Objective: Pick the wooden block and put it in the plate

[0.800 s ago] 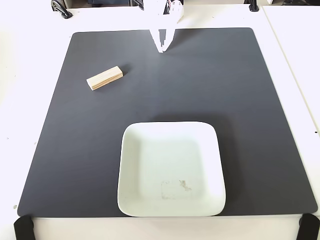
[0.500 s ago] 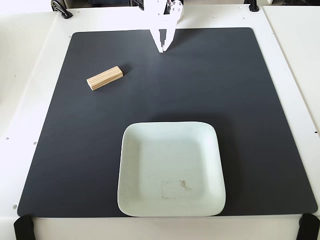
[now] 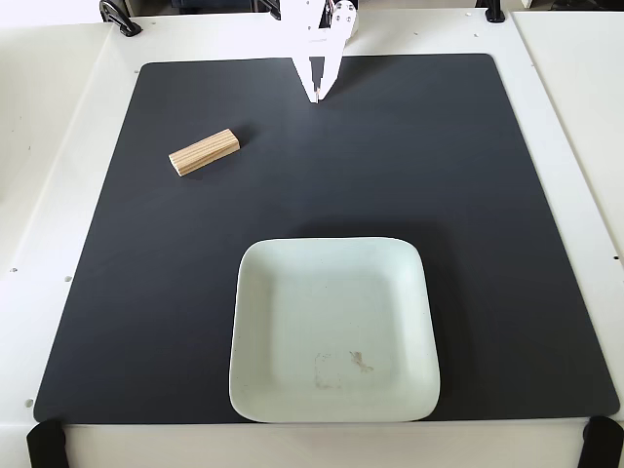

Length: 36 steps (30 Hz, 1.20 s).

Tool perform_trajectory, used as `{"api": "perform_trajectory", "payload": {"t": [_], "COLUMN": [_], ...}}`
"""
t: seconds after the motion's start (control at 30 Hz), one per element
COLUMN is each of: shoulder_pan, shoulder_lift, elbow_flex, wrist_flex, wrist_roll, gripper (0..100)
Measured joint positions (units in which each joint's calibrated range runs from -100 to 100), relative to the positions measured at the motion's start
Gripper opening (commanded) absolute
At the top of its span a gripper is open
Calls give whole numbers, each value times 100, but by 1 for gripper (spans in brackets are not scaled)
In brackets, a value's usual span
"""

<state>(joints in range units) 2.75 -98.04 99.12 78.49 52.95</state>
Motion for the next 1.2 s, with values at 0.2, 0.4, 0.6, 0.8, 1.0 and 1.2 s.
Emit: {"api": "perform_trajectory", "payload": {"t": [0.2, 0.4, 0.6, 0.8, 1.0, 1.2], "shoulder_pan": [0, 0, 0, 0, 0, 77], "shoulder_lift": [0, 0, 0, 0, 0, 0], "elbow_flex": [0, 0, 0, 0, 0, 0], "wrist_flex": [0, 0, 0, 0, 0, 0], "wrist_roll": [0, 0, 0, 0, 0, 0], "gripper": [1, 1, 1, 1, 1, 1]}}
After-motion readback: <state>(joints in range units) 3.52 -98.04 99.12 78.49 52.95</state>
